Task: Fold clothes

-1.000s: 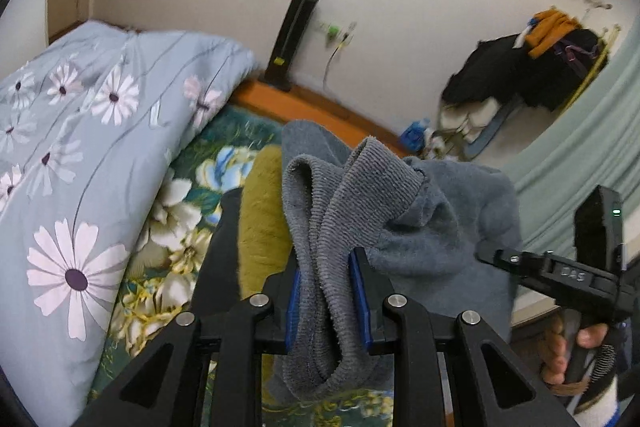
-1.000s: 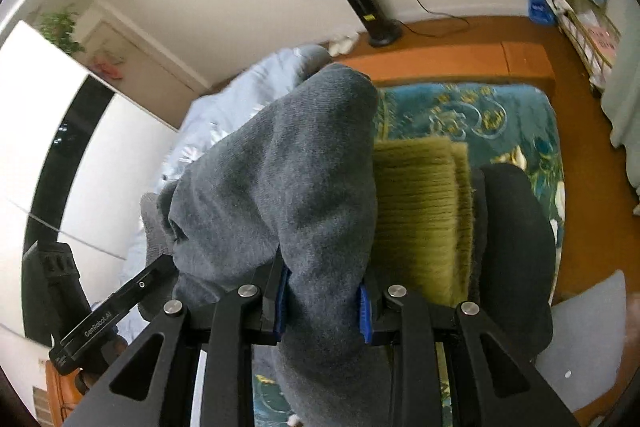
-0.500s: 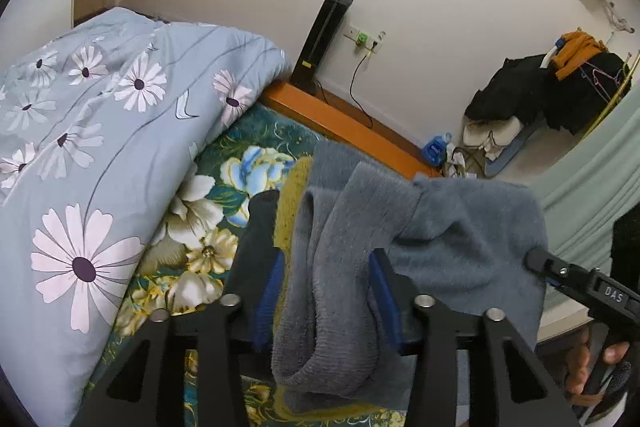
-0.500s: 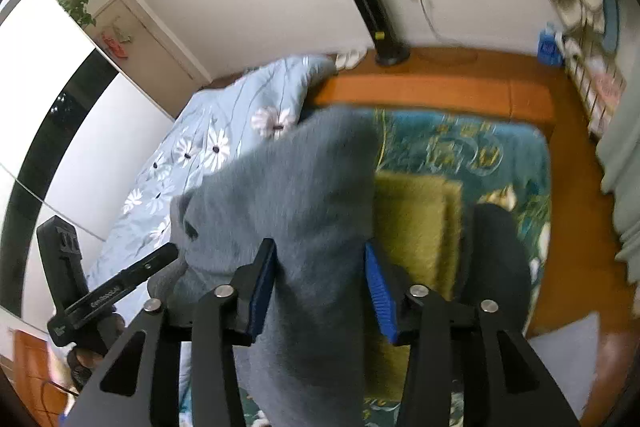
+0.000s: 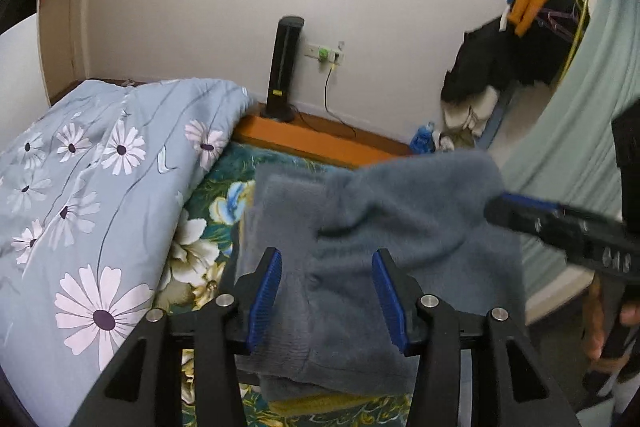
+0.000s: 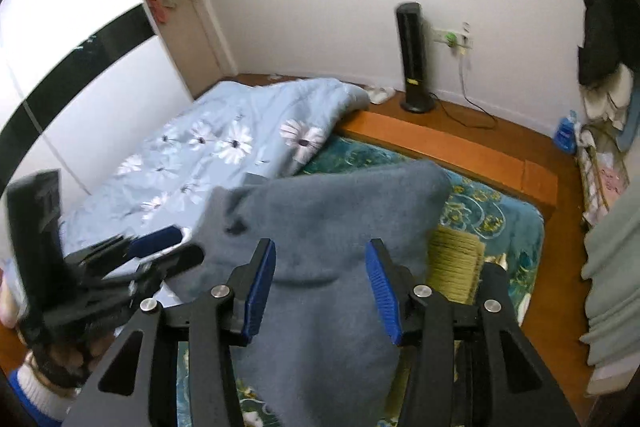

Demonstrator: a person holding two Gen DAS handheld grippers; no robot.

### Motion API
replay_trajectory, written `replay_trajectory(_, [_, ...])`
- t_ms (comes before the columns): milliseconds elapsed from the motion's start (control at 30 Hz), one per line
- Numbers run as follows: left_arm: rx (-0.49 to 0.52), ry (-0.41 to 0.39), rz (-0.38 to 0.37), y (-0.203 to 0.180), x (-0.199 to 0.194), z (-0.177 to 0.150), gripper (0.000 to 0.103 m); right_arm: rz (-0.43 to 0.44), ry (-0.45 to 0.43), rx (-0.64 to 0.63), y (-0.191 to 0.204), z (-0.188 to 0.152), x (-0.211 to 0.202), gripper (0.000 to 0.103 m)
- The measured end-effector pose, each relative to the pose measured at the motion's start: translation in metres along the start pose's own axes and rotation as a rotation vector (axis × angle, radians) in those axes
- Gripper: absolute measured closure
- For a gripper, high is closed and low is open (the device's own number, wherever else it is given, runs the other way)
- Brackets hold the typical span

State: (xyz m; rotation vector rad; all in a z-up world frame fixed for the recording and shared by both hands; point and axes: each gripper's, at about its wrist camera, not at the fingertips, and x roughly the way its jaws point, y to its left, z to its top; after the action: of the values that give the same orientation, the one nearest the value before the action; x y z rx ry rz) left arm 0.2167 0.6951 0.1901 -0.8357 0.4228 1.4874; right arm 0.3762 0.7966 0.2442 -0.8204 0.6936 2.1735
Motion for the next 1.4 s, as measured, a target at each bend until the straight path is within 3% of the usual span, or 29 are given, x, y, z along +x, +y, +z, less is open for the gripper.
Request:
replay_trajectory(233, [-0.050,0.041,0.040,0.007,0.034,-0.009,0.054,-0.034,0.058,0.120,-0.035,-0.003,0.033,0.055])
replay_trajectory(367, [-0.069,0.028,0.026,0.005,0.022,-0.007,0.054,-0.058,0.057,0.094,-0.028,-0.001,0.027,0.055])
replay_trajectory(533, [-0.067,0.002,0.019,0.002,-0.004,-0.009,0.052,-0.025,0.015,0.109,-0.022,0.004,0.004,0.055])
replay_trajectory(800, [-0.043,-0.027,0.020,-0.008,-0.046,-0.046,0.037,-0.102,-0.044,0.034,-0.008,-0.024,-0.036,0.054])
replay_trajectory(867, [-0.063,-0.034,0.013,-0.010,-0.053,-0.055,0.031,-0.099,-0.074,0.016,0.000,-0.040,-0.050,0.049])
replay_trajectory(967, [-0.073,-0.043,0.007,-0.017,-0.063,-0.072,0.020,-0.103,-0.092,-0.017,0.013,-0.066,-0.060,0.033])
replay_trajectory(1067, [-0.079,-0.046,-0.025,-0.023,-0.073,-0.088,0.001,-0.108,-0.083,-0.057,0.026,-0.096,-0.061,0.032])
replay_trajectory(1233, [-0.093,-0.092,-0.006,-0.029,-0.091,-0.108,0.000,-0.106,-0.019,-0.077,0.036,-0.137,-0.041,0.027])
replay_trajectory(1267, [-0.099,-0.095,-0.003,-0.029,-0.093,-0.111,0.000,-0.080,-0.018,-0.041,0.034,-0.145,-0.039,0.024])
replay_trajectory(1300, [-0.103,-0.097,0.004,-0.029,-0.094,-0.115,0.000,-0.054,-0.022,-0.009,0.032,-0.150,-0.038,0.014])
replay_trajectory(1400, [-0.114,-0.104,0.025,-0.031,-0.097,-0.125,0.000,-0.052,-0.041,0.058,0.029,-0.162,-0.036,0.011])
